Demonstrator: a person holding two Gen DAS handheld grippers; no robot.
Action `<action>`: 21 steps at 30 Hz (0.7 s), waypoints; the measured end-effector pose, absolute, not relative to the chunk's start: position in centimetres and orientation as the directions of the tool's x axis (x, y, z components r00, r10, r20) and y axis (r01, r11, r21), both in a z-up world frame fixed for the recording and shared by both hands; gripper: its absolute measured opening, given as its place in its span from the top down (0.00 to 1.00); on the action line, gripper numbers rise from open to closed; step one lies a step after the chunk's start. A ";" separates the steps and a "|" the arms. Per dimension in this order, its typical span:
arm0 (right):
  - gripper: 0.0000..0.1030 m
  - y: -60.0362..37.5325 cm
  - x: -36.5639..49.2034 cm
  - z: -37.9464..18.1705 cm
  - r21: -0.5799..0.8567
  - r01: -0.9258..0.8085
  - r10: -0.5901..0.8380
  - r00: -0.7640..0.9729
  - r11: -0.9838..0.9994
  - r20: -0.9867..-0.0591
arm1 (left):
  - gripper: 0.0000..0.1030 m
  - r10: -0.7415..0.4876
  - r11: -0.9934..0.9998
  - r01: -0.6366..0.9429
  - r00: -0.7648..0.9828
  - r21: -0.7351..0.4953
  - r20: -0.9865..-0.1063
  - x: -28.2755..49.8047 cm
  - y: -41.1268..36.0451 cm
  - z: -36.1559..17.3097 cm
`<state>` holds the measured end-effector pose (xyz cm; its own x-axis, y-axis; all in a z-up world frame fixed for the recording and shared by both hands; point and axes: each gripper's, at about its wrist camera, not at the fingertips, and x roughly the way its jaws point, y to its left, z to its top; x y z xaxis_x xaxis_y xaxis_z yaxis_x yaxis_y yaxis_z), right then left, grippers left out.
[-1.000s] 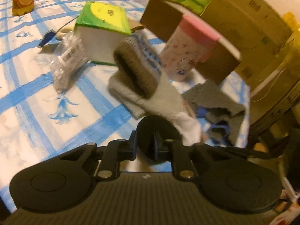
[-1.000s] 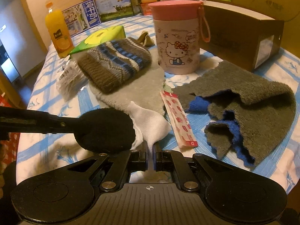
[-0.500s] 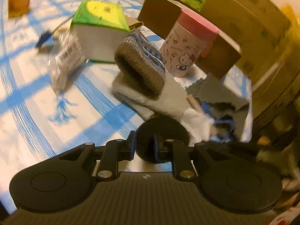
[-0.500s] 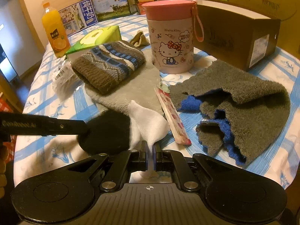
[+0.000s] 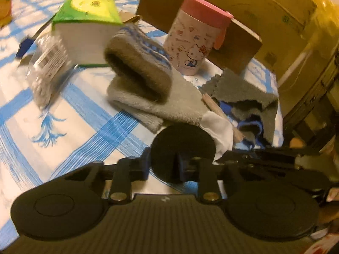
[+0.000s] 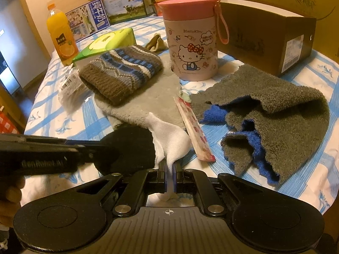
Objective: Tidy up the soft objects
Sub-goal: 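Lift the white cloth with the right tool while the left tool closes empty, then carry the white cloth with the right tool into the brown shoebox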
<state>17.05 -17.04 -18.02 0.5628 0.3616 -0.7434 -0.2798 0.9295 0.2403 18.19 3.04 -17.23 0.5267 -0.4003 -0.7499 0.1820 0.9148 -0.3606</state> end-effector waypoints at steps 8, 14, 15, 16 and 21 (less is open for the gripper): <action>0.95 -17.4 16.9 -17.5 0.243 -0.263 0.353 0.566 0.934 -0.745 | 0.89 -0.526 0.837 0.198 0.548 -0.510 -0.651 16.4 4.7 -14.8; 0.95 -17.9 16.5 -16.9 0.238 -0.253 0.343 0.578 0.938 -0.741 | 0.89 -0.617 0.771 0.241 0.512 -0.590 -0.598 16.0 3.3 -14.3; 0.95 -17.9 16.4 -16.8 0.239 -0.252 0.344 0.578 0.938 -0.740 | 0.89 -0.615 0.775 0.245 0.504 -0.583 -0.606 16.0 2.8 -14.3; 0.95 -17.9 16.2 -16.8 0.238 -0.254 0.345 0.579 0.937 -0.739 | 0.89 -0.617 0.775 0.249 0.495 -0.580 -0.612 16.1 2.4 -14.4; 0.95 -18.4 15.5 -16.7 0.239 -0.252 0.343 0.575 0.938 -0.743 | 0.90 -0.596 0.799 0.254 0.460 -0.546 -0.658 16.2 0.5 -15.1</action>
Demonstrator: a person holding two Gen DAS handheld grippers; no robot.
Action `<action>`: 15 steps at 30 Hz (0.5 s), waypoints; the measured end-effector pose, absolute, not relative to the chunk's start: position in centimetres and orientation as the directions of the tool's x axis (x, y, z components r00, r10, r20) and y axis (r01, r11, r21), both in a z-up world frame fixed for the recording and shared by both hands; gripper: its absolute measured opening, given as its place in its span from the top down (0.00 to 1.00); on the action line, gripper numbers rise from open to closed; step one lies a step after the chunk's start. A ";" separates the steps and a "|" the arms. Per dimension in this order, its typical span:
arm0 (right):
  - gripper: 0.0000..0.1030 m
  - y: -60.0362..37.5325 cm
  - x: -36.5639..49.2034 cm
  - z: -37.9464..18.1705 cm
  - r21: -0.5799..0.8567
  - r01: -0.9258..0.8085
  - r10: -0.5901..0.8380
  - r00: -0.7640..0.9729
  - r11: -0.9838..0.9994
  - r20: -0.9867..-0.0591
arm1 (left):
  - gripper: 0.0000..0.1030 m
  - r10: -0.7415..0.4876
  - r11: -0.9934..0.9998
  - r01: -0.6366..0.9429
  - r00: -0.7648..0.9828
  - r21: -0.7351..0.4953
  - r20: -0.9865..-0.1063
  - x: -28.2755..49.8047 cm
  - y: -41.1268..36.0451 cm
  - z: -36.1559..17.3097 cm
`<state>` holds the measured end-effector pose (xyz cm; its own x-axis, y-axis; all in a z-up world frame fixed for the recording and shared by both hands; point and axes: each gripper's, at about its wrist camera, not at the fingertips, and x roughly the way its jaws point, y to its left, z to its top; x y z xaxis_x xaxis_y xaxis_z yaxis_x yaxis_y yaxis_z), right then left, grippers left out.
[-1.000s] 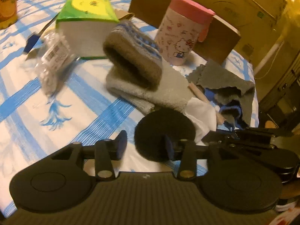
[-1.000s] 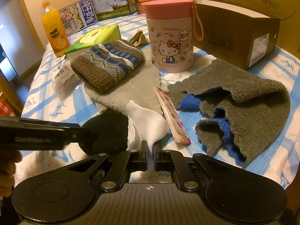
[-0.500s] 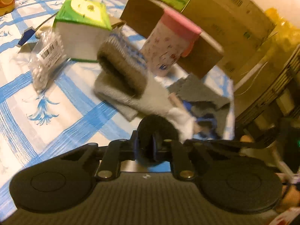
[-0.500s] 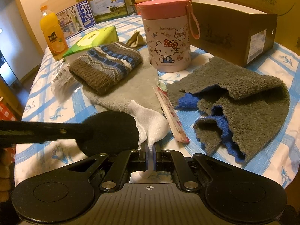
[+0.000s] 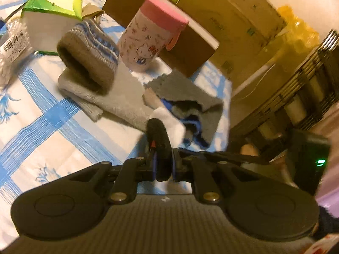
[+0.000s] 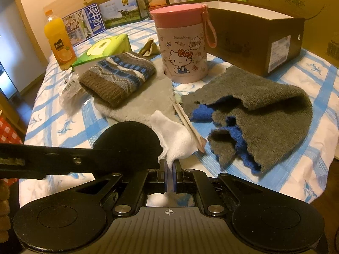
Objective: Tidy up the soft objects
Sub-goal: 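Carry the white cloth with the right tool into the brown shoebox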
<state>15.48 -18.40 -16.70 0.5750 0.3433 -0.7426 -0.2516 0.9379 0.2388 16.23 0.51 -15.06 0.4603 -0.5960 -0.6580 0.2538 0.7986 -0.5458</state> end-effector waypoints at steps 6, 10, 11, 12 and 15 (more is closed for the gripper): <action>0.95 -19.2 14.6 -15.6 0.239 -0.253 0.345 0.593 0.938 -0.728 | 0.92 -0.519 0.854 0.270 0.517 -0.445 -0.681 15.2 0.3 -13.8; 0.98 -19.5 13.9 -14.2 0.237 -0.269 0.356 0.620 0.933 -0.699 | 0.92 -0.470 0.882 0.267 0.555 -0.389 -0.686 14.6 1.0 -12.2; 0.98 -19.6 13.7 -13.8 0.240 -0.273 0.361 0.625 0.932 -0.692 | 0.92 -0.462 0.886 0.265 0.565 -0.380 -0.684 14.5 1.2 -11.7; 0.98 -19.7 13.5 -13.4 0.244 -0.275 0.366 0.630 0.930 -0.685 | 0.92 -0.449 0.893 0.264 0.578 -0.364 -0.681 14.3 1.4 -11.1; 0.98 -20.0 13.0 -12.2 0.250 -0.284 0.377 0.644 0.926 -0.665 | 0.92 -0.425 0.905 0.268 0.604 -0.331 -0.674 13.9 1.9 -9.5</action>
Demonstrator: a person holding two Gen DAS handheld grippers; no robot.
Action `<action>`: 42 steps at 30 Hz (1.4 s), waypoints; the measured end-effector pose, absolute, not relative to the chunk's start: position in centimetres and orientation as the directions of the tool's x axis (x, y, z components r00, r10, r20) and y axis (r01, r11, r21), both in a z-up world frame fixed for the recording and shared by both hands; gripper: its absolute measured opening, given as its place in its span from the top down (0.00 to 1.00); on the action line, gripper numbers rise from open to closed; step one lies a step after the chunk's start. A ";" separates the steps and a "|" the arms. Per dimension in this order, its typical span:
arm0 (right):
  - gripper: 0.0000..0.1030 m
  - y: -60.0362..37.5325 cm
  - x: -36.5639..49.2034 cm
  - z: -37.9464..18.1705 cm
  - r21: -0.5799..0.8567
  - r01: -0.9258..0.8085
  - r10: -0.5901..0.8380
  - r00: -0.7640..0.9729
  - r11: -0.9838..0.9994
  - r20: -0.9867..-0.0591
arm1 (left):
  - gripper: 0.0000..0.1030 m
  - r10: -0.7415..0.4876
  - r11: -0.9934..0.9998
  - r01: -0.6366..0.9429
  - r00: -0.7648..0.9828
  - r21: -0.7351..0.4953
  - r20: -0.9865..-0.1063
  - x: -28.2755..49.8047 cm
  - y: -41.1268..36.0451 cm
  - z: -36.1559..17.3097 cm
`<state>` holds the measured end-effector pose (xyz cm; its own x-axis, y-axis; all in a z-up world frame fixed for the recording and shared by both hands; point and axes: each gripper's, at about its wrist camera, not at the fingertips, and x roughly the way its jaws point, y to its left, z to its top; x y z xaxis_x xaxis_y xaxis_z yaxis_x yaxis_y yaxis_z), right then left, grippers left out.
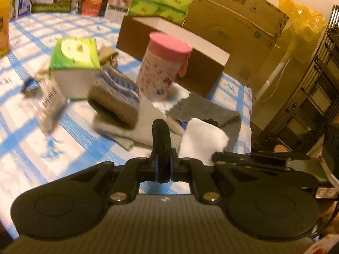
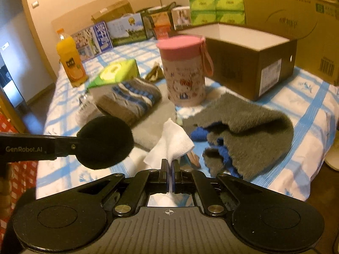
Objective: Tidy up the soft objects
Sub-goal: 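Carry the white cloth with the right tool into the brown shoebox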
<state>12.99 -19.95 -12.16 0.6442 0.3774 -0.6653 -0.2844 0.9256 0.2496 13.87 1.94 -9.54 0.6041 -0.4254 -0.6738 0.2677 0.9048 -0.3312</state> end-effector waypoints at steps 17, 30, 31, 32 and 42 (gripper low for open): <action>0.98 -22.9 17.2 -2.8 0.249 -0.247 0.348 0.754 0.936 -0.558 | 0.92 -0.422 0.905 0.360 0.686 -0.227 -0.594 19.6 0.6 -1.8; 0.98 -26.2 28.0 0.1 0.228 -0.145 0.245 0.826 0.963 -0.508 | 0.92 -0.452 0.883 0.441 0.700 -0.163 -0.553 32.6 -3.4 0.9; 0.98 -26.3 28.9 0.0 0.221 -0.138 0.235 0.827 0.965 -0.511 | 0.92 -0.456 0.880 0.447 0.697 -0.162 -0.553 33.7 -3.7 0.8; 0.98 -26.6 29.8 -0.2 0.216 -0.132 0.228 0.827 0.967 -0.513 | 0.92 -0.458 0.877 0.452 0.693 -0.160 -0.557 34.9 -4.1 0.6; 0.98 -28.5 38.9 -3.8 0.189 -0.080 0.175 0.805 0.979 -0.567 | 0.92 -0.477 0.853 0.505 0.649 -0.134 -0.592 45.6 -8.0 -2.1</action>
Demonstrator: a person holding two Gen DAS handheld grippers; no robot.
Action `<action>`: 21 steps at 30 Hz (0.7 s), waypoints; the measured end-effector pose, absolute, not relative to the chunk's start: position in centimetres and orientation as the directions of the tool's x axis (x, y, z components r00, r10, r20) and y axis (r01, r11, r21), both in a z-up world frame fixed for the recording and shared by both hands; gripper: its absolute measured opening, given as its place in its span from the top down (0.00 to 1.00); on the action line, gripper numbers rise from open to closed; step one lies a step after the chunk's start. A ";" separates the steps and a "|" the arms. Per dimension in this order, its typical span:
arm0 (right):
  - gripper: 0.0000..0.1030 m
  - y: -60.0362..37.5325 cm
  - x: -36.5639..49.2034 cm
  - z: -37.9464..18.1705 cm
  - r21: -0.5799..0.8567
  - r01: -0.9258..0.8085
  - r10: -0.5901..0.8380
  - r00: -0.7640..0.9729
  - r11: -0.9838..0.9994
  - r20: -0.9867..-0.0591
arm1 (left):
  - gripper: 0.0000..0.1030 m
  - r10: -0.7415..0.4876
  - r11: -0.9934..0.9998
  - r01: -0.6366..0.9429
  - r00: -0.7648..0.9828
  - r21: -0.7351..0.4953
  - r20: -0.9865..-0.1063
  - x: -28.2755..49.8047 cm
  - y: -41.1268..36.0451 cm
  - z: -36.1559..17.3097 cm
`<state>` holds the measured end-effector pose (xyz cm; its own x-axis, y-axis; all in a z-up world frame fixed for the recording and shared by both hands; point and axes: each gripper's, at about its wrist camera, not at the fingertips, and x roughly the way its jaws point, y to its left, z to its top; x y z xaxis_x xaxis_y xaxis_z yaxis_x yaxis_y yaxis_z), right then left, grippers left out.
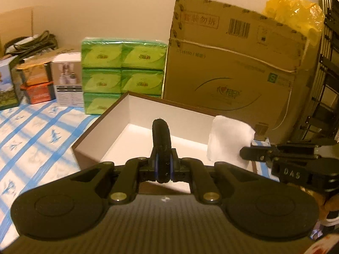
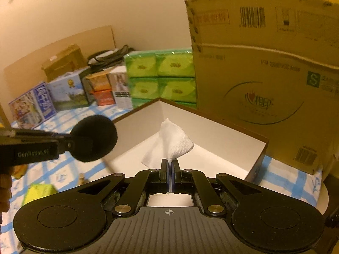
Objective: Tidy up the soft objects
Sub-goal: 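Carry the white cloth with the right tool into the brown shoebox, then open the right tool to drop the cloth and withdraw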
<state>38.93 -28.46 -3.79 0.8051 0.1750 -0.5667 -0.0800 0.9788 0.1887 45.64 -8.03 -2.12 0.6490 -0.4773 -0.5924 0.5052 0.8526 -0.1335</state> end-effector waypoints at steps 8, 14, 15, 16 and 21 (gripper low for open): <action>0.98 -29.7 44.2 -6.5 0.191 -0.054 0.158 0.793 0.980 -0.588 | 0.91 -0.476 0.848 0.509 0.612 -0.147 -0.632 51.7 -10.2 -5.1; 0.51 -30.3 46.3 -7.8 0.220 -0.042 0.168 0.788 0.975 -0.592 | 0.67 -0.449 0.859 0.493 0.597 -0.137 -0.664 54.4 -11.1 -6.6; 0.40 -30.5 46.3 -7.9 0.230 -0.032 0.166 0.791 0.973 -0.589 | 0.67 -0.442 0.864 0.484 0.598 -0.138 -0.669 54.6 -11.0 -6.7; 0.40 -30.7 46.0 -7.9 0.237 -0.029 0.165 0.797 0.971 -0.581 | 0.67 -0.437 0.868 0.476 0.595 -0.142 -0.675 54.7 -10.9 -6.8; 0.40 -31.2 45.2 -7.6 0.251 -0.035 0.181 0.786 0.967 -0.591 | 0.66 -0.422 0.878 0.456 0.595 -0.146 -0.684 53.9 -9.6 -6.3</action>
<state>45.15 -31.21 -7.56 0.7858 0.1813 -0.5913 -0.0346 0.9674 0.2508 53.86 -9.63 -6.25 0.5947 -0.4222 -0.6842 0.4557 0.8781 -0.1458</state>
